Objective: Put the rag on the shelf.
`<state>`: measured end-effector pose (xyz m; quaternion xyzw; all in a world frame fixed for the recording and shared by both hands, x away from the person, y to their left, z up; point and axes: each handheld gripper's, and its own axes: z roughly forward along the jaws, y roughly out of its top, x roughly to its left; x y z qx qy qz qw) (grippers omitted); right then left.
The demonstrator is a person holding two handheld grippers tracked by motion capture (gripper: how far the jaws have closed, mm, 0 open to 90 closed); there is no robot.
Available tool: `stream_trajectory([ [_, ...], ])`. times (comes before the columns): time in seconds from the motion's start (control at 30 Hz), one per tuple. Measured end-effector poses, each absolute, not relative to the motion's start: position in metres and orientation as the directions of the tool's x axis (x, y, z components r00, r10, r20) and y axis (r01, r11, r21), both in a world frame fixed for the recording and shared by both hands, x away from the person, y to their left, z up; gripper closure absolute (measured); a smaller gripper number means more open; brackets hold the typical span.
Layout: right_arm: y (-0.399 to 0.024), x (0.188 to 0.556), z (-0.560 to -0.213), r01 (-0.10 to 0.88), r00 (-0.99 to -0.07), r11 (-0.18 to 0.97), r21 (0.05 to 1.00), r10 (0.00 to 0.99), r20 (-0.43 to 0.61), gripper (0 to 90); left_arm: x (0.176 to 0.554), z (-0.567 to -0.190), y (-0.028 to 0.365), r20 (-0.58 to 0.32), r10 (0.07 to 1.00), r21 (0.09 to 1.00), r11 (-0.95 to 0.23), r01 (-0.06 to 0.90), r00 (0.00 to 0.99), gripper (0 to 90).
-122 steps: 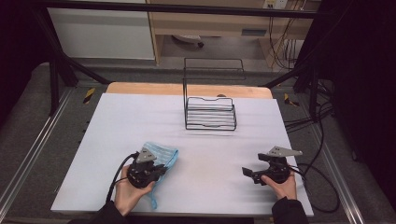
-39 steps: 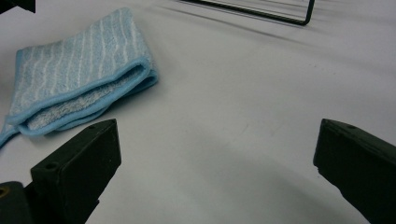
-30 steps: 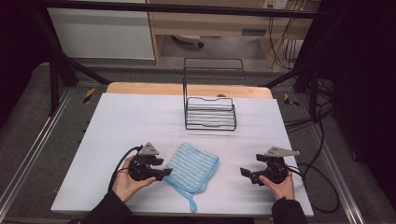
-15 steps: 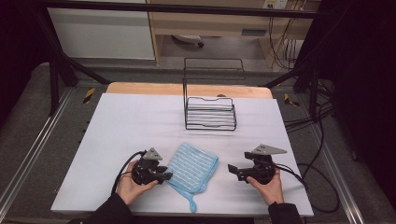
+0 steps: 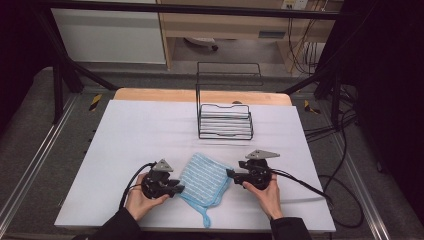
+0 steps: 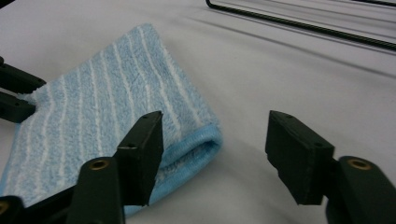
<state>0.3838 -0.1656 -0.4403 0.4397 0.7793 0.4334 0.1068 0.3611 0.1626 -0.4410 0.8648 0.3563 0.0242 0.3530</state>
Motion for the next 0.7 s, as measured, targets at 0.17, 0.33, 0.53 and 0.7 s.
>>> stream_trajectory([
  [0.17, -0.157, 0.391, -0.447, 0.605, -0.587, 0.236, 0.76, 0.777, 0.226, 50.9, 0.361, -0.441, 0.162, -0.225, 0.636, 0.62, -0.491, 0.612, 0.738, 72.1],
  [0.33, -0.151, 0.393, -0.454, 0.628, -0.582, 0.238, 0.741, 0.776, 0.244, 61.5, 0.359, -0.44, 0.161, -0.227, 0.643, 0.619, -0.485, 0.618, 0.732, 76.5],
  [0.53, -0.148, 0.393, -0.458, 0.651, -0.565, 0.223, 0.726, 0.781, 0.266, 65.4, 0.358, -0.439, 0.161, -0.229, 0.652, 0.618, -0.477, 0.625, 0.723, 79.3],
  [0.7, -0.148, 0.393, -0.458, 0.666, -0.557, 0.213, 0.715, 0.779, 0.287, 73.8, 0.358, -0.439, 0.161, -0.235, 0.658, 0.619, -0.467, 0.632, 0.715, 80.2],
])
